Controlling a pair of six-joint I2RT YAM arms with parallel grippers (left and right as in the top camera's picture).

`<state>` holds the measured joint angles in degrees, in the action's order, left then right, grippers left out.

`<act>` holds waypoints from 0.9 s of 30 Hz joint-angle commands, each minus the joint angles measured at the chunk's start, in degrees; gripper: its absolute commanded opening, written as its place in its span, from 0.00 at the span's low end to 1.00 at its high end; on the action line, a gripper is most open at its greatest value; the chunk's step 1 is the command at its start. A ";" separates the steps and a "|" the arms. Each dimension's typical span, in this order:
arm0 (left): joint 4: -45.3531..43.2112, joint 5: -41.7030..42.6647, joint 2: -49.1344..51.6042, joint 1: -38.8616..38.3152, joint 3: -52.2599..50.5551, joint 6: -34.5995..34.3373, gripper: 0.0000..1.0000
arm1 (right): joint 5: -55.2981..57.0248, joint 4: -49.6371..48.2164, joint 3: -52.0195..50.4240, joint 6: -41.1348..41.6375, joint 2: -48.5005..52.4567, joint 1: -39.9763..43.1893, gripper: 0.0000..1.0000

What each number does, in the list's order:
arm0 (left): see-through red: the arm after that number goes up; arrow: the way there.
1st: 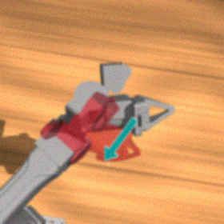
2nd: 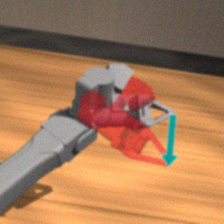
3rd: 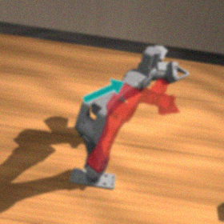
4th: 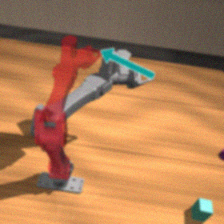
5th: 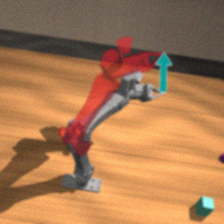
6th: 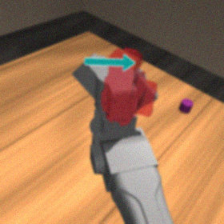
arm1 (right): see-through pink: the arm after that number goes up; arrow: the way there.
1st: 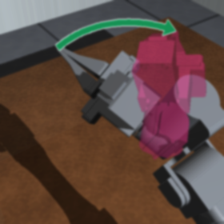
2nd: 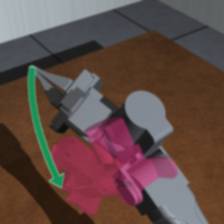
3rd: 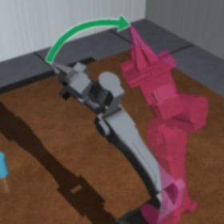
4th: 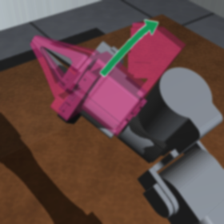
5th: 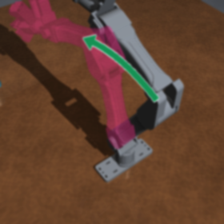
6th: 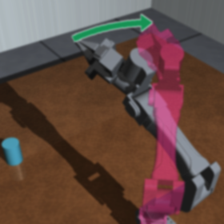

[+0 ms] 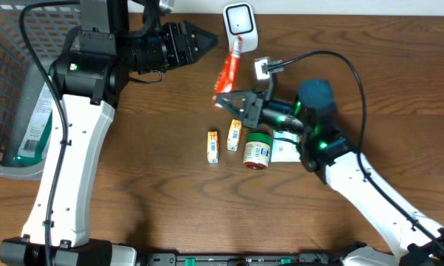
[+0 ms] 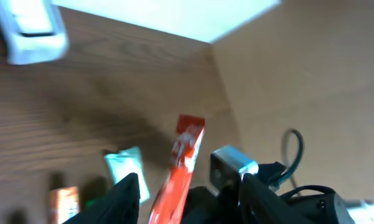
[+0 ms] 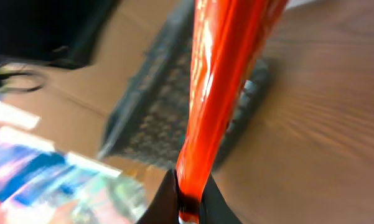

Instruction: Scan the item barcode

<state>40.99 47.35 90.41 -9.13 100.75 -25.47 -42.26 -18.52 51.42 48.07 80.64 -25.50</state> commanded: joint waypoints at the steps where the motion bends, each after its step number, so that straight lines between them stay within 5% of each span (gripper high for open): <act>1: 1.75 -9.70 0.22 0.07 -0.13 0.39 0.53 | -0.24 6.64 0.50 -7.67 -2.32 4.33 0.01; 7: 5.97 -16.65 0.22 0.04 -0.13 0.42 0.53 | 4.96 34.58 3.74 -22.88 -4.46 13.84 0.01; 13: 7.52 -17.46 0.22 0.04 -0.17 1.53 0.52 | 25.24 56.15 6.91 -32.06 -4.46 20.15 0.01; 27: 11.74 -27.12 0.22 0.04 -0.39 3.43 0.52 | 43.56 67.71 6.51 -35.15 1.51 20.04 0.01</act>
<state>52.23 24.03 90.41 -9.13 100.73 -23.20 -2.79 48.84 57.39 14.81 79.75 -4.64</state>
